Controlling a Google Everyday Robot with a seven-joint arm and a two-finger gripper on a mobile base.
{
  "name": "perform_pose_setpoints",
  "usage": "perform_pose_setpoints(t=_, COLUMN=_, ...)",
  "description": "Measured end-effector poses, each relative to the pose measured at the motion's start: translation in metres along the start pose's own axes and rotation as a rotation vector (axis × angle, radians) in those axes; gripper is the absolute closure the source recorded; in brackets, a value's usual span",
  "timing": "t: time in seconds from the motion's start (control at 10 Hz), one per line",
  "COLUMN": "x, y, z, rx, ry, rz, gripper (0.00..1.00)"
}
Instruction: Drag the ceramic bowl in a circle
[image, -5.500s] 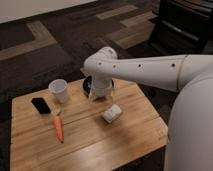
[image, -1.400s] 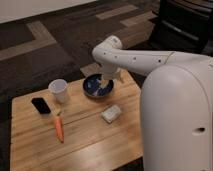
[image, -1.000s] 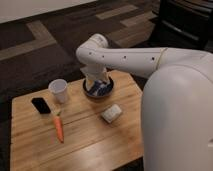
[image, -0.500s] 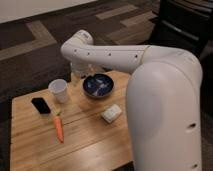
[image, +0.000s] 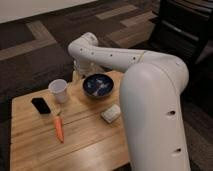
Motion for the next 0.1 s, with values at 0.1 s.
perform_pose_setpoints(t=0.1, x=-0.0012, y=0.0028, z=0.0004, rx=-0.002, ry=0.000, rz=-0.003, gripper=0.35)
